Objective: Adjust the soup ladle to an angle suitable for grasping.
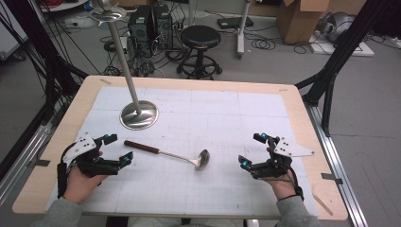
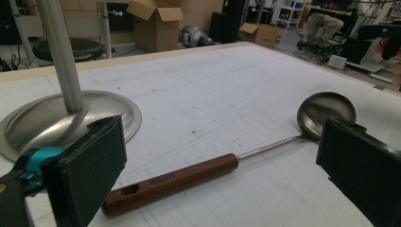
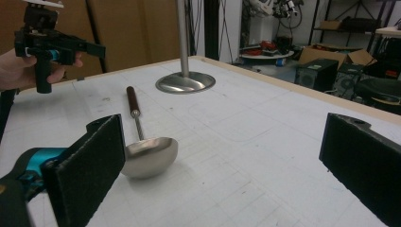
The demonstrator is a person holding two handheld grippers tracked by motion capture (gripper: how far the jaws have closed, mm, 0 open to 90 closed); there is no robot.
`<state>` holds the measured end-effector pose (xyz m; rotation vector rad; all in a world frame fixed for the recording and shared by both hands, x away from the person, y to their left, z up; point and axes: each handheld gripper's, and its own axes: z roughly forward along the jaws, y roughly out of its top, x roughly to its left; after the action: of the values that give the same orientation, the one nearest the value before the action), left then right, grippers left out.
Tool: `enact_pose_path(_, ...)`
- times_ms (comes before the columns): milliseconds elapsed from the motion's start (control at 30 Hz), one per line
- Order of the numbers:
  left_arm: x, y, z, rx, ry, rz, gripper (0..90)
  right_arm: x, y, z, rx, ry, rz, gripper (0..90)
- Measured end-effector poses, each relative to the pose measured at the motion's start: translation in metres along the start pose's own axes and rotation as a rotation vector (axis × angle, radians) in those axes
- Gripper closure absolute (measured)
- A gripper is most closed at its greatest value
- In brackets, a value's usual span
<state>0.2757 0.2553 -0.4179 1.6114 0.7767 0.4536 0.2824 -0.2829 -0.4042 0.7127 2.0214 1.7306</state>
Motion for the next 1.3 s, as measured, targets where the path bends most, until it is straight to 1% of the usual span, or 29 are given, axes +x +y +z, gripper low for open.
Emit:
enact_pose_path(133,-0.001,0.0,0.0,-0.007,-0.008,0.005,2.9,0.001,0.0,0.0,0.0,0.0,0.001,0.4)
enact_pose_path(167,-0.002,0.0,0.0,-0.009,-0.015,0.005,2.9,0.0,0.0,0.0,-0.001,0.0,0.0,0.4)
enact_pose_path(200,-0.002,0.0,0.0,-0.012,-0.018,0.012,2.9,0.0,0.0,0.0,0.0,0.0,0.0,0.4)
enact_pose_path(267,-0.004,0.001,0.0,-0.004,-0.04,0.043,2.9,0.001,0.0,0.0,0.003,0.002,0.002,0.4)
enact_pose_path(300,-0.006,0.002,0.001,0.003,-0.053,0.069,2.9,0.0,0.0,0.0,0.003,0.002,0.002,0.4)
enact_pose_path(367,-0.01,0.003,0.003,0.012,-0.054,0.106,2.9,0.0,0.0,0.001,0.003,0.001,-0.001,0.4)
enact_pose_path(400,-0.01,0.003,0.003,0.012,-0.054,0.106,2.9,0.0,0.0,0.001,0.005,0.001,-0.002,0.4)
enact_pose_path(433,-0.014,0.003,0.006,0.023,-0.06,0.128,2.9,0.0,0.0,0.001,0.004,0.003,-0.006,0.4)
enact_pose_path(467,-0.016,0.003,0.008,0.031,-0.053,0.139,2.9,0.0,0.0,0.001,0.003,0.002,-0.006,0.4)
enact_pose_path(500,-0.017,0.003,0.009,0.039,-0.056,0.145,3.0,0.0,0.0,0.001,0.004,0.001,-0.008,0.4)
enact_pose_path(533,-0.018,0.003,0.01,0.04,-0.061,0.148,6.3,0.0,0.0,0.001,0.004,0.001,-0.008,0.4)
enact_pose_path(567,-0.02,0.003,0.01,0.037,-0.065,0.156,12.1,0.0,0.0,0.001,0.004,0.001,-0.007,0.4)
enact_pose_path(600,-0.021,0.003,0.01,0.038,-0.063,0.161,20.4,0.0,0.0,0.001,0.005,-0.001,-0.006,0.4)
enact_pose_path(667,-0.023,0.004,0.01,0.032,-0.078,0.171,30.7,-0.001,0.0,0.0,0.005,-0.003,0.0,0.4)
enact_pose_path(733,-0.025,0.005,0.011,0.034,-0.082,0.158,43.3,-0.002,-0.001,0.0,0.007,-0.009,0.006,0.4)
enact_pose_path(767,-0.025,0.005,0.012,0.042,-0.082,0.142,46.9,-0.003,-0.001,0.0,0.004,-0.013,-0.001,0.4)
enact_pose_path(800,-0.026,0.005,0.012,0.049,-0.093,0.124,52.1,-0.002,-0.001,0.0,0.009,-0.012,0.007,0.4)
enact_pose_path(833,-0.026,0.006,0.013,0.055,-0.091,0.111,56.1,-0.002,-0.001,0.0,0.008,-0.011,0.007,0.4)
enact_pose_path(867,-0.027,0.006,0.013,0.054,-0.088,0.11,59.5,-0.002,-0.001,0.0,0.009,-0.01,0.003,0.4)
enact_pose_path(900,-0.028,0.006,0.014,0.057,-0.072,0.112,60.4,-0.002,-0.001,0.0,0.01,-0.008,0.003,0.4)
enact_pose_path(933,-0.029,0.006,0.015,0.057,-0.068,0.113,64.3,-0.002,-0.001,0.001,0.013,-0.01,-0.002,0.4)
enact_pose_path(967,-0.031,0.006,0.016,0.065,-0.052,0.117,70.1,-0.002,-0.001,0.001,0.014,-0.01,-0.001,0.4)
enact_pose_path(1000,-0.032,0.006,0.017,0.072,-0.044,0.113,74.3,-0.001,-0.001,0.001,0.017,-0.009,0.0,0.4)
enact_pose_path(1067,-0.033,0.005,0.021,0.086,-0.038,0.095,83.8,-0.002,-0.001,0.001,0.016,-0.008,0.0,0.4)
enact_pose_path(1100,-0.034,0.005,0.023,0.098,-0.045,0.091,87.6,-0.002,-0.002,0.001,0.016,-0.01,-0.001,0.4)
enact_pose_path(1133,-0.035,0.004,0.025,0.114,-0.056,0.084,89.3,-0.002,-0.002,0.001,0.018,-0.011,-0.003,0.4)
enact_pose_path(1200,-0.036,0.002,0.029,0.152,-0.062,0.095,89.7,-0.002,-0.002,0.002,0.02,-0.013,-0.003,0.4)
enact_pose_path(1233,-0.036,0.001,0.031,0.161,-0.065,0.097,89.7,-0.002,-0.002,0.002,0.02,-0.014,-0.004,0.4)
enact_pose_path(1300,-0.037,0.001,0.033,0.162,-0.065,0.093,89.8,-0.003,-0.002,0.002,0.026,-0.012,0.001,0.4)
